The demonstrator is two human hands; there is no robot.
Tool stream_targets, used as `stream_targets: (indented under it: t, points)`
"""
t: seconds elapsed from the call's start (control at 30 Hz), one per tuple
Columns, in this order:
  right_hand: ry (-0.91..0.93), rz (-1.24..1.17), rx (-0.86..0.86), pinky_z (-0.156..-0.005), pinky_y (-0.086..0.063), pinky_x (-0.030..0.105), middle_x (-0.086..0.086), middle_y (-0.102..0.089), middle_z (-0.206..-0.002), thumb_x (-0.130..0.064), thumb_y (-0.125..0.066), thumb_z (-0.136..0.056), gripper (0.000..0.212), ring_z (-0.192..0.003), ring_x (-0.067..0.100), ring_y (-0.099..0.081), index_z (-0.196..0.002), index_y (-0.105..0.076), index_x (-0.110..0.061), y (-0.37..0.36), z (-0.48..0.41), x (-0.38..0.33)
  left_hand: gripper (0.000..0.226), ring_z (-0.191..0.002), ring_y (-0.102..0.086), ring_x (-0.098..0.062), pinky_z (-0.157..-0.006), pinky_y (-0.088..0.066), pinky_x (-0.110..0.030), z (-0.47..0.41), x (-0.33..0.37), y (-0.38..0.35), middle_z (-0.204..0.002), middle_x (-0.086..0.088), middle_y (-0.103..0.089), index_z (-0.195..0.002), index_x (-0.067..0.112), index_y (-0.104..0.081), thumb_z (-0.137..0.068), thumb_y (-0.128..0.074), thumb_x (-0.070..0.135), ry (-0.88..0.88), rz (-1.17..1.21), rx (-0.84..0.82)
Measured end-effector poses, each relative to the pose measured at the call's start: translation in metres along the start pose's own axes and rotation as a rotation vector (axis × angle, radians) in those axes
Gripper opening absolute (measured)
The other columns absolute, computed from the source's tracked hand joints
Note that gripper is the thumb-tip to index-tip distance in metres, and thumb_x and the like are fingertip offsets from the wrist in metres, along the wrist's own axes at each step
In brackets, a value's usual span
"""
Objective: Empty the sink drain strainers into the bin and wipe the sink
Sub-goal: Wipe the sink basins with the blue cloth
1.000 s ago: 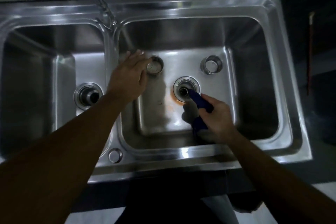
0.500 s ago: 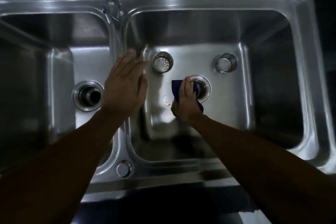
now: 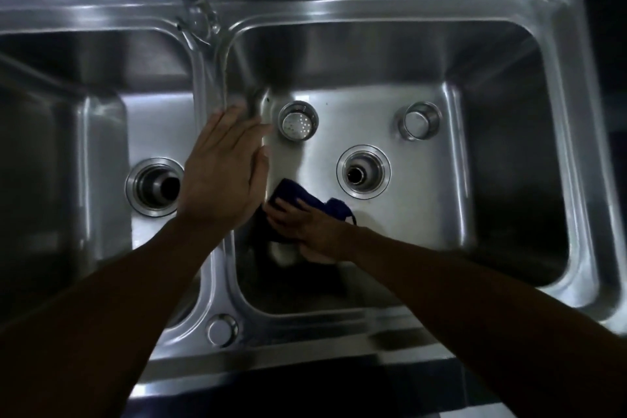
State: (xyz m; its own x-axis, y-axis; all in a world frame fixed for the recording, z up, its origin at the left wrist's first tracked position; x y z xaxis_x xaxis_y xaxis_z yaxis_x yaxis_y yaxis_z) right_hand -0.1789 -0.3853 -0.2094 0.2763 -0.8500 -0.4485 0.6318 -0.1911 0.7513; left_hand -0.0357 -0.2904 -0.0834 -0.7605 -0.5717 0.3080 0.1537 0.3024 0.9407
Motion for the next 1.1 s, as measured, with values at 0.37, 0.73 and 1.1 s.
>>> stream_targets:
  t: [0.37,0.73,1.1]
  points:
    - [-0.203,0.364,-0.14,-0.115,-0.031,0.051,0.002,-0.024,-0.165,-0.036,-0.071,-0.068,0.098,-0.147,0.028,-0.036,-0.156,-0.028,-0.027,-0.029,0.187,0.111,0.036,-0.139,-0.047,-0.031,-0.124,-0.024,-0.045,0.002,0.001,0.001,-0.134,-0.014,-0.063,-0.128,0.005,-0.064,-0.102,-0.045,0.021,0.0,0.038,0.034]
    - [-0.077,0.128,0.05,-0.122,-0.012,0.05,0.003,-0.003,-0.169,-0.037,-0.048,-0.089,0.082,-0.155,0.031,-0.008,-0.16,-0.013,-0.019,-0.015,0.047,0.053,0.036,-0.14,-0.047,-0.031,-0.125,-0.024,-0.045,0.002,0.002,0.001,-0.134,-0.015,-0.064,-0.128,0.001,-0.064,-0.097,-0.049,0.011,0.035,0.078,0.017]
    - [0.106,0.058,-0.13,-0.124,0.001,0.055,0.003,0.008,-0.169,-0.004,-0.051,-0.087,0.084,-0.155,0.028,0.011,-0.161,-0.012,-0.017,-0.009,0.015,0.008,0.035,-0.144,-0.042,-0.029,-0.126,-0.02,-0.044,0.003,0.002,0.002,-0.134,-0.016,-0.064,-0.126,0.003,-0.065,-0.095,-0.049,0.007,0.051,0.08,-0.027]
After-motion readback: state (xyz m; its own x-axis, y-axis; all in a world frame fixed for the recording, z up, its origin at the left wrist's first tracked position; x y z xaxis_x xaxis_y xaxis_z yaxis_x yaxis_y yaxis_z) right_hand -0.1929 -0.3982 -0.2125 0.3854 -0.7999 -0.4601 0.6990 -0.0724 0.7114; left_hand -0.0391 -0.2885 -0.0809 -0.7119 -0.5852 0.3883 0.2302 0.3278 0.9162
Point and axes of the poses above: each hand's wrist, its own z-axis away from the middle knuckle, its own y-axis out of the back of the hand, x = y × z, the point moved 3 cm from there along -z, towards the middle knuckle
